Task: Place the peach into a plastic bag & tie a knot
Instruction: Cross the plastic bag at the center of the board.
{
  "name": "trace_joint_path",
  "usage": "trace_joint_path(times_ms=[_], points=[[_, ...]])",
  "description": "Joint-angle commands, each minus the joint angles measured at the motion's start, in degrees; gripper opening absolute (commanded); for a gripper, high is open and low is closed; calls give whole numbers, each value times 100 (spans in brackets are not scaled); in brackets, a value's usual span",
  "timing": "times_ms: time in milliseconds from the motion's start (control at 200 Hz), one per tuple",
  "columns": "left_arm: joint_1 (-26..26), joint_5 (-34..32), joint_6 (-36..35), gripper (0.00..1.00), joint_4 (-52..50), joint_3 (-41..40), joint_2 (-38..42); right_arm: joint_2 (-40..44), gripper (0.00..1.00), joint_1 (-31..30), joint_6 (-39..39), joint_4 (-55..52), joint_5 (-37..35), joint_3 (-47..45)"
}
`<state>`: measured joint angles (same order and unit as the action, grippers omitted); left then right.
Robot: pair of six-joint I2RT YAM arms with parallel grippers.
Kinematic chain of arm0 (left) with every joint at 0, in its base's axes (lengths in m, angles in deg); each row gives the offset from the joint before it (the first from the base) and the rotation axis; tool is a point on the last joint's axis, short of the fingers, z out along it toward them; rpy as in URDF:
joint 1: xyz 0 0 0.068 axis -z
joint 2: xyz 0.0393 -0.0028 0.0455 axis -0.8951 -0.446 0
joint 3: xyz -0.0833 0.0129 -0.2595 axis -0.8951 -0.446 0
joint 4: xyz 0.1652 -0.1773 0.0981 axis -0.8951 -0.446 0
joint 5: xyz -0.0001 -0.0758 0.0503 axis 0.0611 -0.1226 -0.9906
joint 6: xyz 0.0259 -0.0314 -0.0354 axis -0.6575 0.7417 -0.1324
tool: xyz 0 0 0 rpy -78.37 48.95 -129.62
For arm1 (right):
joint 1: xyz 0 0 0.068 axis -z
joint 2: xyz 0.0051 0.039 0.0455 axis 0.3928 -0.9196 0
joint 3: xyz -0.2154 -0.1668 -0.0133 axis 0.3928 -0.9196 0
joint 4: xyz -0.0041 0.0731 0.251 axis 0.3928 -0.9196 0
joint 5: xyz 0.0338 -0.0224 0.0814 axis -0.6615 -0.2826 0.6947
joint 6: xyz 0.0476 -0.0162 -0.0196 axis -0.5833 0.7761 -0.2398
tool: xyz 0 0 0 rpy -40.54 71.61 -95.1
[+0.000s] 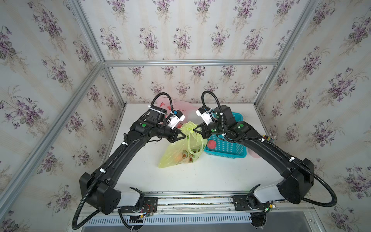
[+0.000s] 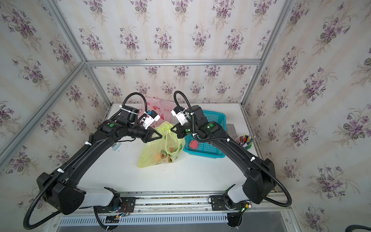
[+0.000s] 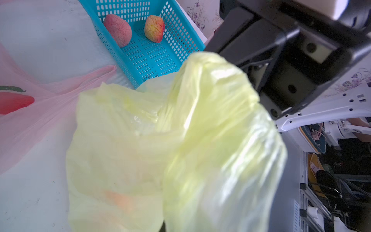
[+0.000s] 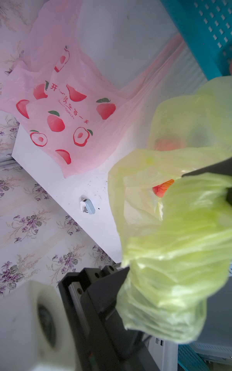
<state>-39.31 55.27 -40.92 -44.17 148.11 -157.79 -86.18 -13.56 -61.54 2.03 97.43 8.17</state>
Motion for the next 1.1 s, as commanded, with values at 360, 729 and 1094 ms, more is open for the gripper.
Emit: trace_joint_path(times_ms=[360,729,1094], points=[[234,569,193,2,321,-23,-15,121,0,-436,-839,2037,-765,-614],[257,830,629,6,1065,-159,303,-4,0,-431,-2453,4860,365,-1579],[211,389,779,26,1309,-640,570,126,0,59,-4123,7156,1808,-2206]])
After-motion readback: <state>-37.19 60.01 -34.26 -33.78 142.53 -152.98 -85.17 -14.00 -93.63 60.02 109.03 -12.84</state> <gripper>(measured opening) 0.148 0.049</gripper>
